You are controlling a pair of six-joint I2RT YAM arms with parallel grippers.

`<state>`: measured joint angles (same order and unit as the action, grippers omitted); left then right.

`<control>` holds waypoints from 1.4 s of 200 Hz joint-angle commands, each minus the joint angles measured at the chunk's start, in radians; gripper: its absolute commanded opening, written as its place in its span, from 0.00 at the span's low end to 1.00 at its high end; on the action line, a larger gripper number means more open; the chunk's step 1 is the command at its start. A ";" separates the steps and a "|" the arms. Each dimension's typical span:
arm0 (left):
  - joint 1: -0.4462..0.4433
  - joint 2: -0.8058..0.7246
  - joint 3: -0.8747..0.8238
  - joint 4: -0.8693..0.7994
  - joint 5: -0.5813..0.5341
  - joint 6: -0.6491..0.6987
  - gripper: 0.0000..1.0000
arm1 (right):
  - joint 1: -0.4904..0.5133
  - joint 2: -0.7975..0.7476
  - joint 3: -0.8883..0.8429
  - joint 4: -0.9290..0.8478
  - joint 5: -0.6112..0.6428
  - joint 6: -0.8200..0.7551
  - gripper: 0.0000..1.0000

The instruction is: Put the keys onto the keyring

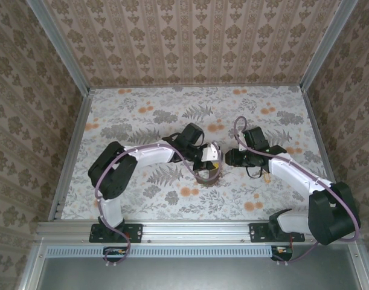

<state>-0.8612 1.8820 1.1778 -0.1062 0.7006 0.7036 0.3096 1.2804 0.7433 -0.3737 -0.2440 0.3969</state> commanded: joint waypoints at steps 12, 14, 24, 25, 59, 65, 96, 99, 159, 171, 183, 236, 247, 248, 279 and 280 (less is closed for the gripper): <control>-0.041 0.083 0.102 -0.176 0.004 0.092 0.03 | -0.045 -0.010 0.029 -0.055 0.080 0.068 0.38; -0.044 0.086 0.105 -0.177 0.002 0.092 0.04 | -0.049 -0.009 0.028 -0.056 0.076 0.068 0.39; -0.054 0.098 0.114 -0.182 0.002 0.090 0.15 | -0.057 -0.002 0.027 -0.055 0.053 0.067 0.40; -0.055 0.099 0.115 -0.182 0.002 0.089 0.16 | -0.058 -0.001 0.025 -0.055 0.051 0.066 0.40; -0.044 0.024 0.023 0.016 0.051 -0.077 0.26 | -0.063 0.048 0.023 -0.024 -0.050 0.053 0.43; -0.032 -0.005 -0.011 0.079 0.066 -0.123 0.27 | -0.063 0.058 0.025 -0.016 -0.070 0.048 0.44; 0.034 -0.166 -0.194 0.365 0.040 -0.377 0.28 | -0.060 0.131 0.032 0.021 -0.150 0.043 0.45; 0.041 -0.184 -0.215 0.392 0.032 -0.398 0.28 | -0.060 0.141 0.032 0.024 -0.156 0.044 0.45; 0.125 -0.398 -0.484 0.554 -0.152 -0.703 0.36 | -0.012 0.303 0.111 0.012 -0.205 0.000 0.46; 0.123 -0.396 -0.499 0.540 -0.158 -0.769 0.37 | -0.004 0.329 0.123 0.012 -0.223 -0.009 0.46; 0.123 -0.388 -0.497 0.503 -0.173 -0.838 0.37 | 0.000 0.343 0.128 0.014 -0.217 -0.011 0.46; 0.122 -0.293 -0.366 0.216 -0.158 -0.910 0.35 | 0.004 0.383 0.142 0.025 -0.259 -0.026 0.45; 0.121 -0.263 -0.337 0.175 -0.159 -0.928 0.34 | 0.004 0.393 0.147 0.014 -0.242 -0.029 0.45; 0.121 -0.260 -0.335 0.172 -0.159 -0.931 0.34 | 0.004 0.394 0.147 0.013 -0.241 -0.031 0.45; 0.119 -0.190 -0.303 0.140 -0.168 -1.016 0.31 | 0.004 0.415 0.149 0.015 -0.245 -0.032 0.44; 0.118 -0.187 -0.303 0.140 -0.170 -1.018 0.31 | 0.004 0.416 0.149 0.016 -0.246 -0.032 0.44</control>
<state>-0.7387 1.6520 0.8467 0.1177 0.5457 -0.2184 0.3088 1.6688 0.8707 -0.3470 -0.4725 0.3882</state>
